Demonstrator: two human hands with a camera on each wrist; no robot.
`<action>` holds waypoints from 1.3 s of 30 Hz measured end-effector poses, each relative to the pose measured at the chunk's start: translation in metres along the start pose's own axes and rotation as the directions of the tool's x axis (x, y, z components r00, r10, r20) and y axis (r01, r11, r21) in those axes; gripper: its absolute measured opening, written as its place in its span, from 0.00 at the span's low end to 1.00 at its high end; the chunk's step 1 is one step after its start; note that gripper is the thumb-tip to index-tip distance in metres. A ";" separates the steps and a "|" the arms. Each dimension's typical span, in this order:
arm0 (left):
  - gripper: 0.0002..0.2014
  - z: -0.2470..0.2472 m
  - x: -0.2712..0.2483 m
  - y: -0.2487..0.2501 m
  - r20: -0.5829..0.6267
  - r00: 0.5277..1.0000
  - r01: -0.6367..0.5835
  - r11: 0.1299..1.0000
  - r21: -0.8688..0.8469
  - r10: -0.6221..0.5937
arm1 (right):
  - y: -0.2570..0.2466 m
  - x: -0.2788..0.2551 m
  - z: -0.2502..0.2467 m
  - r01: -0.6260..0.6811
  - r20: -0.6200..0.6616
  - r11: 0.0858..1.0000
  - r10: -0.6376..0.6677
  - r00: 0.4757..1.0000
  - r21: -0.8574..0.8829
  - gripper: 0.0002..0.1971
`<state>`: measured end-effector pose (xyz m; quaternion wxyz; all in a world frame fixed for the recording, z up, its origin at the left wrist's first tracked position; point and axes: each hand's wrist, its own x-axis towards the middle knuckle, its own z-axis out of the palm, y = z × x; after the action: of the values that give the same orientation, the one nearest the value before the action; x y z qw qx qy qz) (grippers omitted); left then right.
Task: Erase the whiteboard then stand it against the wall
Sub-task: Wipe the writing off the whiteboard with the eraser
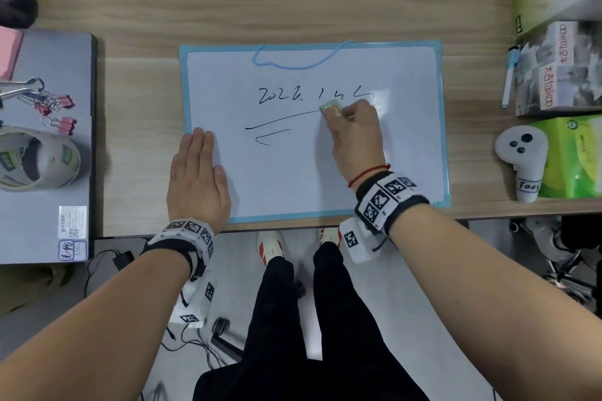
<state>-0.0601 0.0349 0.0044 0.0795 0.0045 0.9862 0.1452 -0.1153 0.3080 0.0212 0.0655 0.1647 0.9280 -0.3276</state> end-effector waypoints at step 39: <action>0.28 0.000 0.000 0.000 0.018 1.000 0.018 1.000 0.015 -0.018 | -0.029 0.006 0.018 0.094 0.101 0.993 -0.101 0.990 0.072 0.15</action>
<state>-0.0602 0.0350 0.0047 0.0897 -0.0027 0.9865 0.1372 -0.1307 0.2772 0.0233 0.0925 0.1040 0.9187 -0.3696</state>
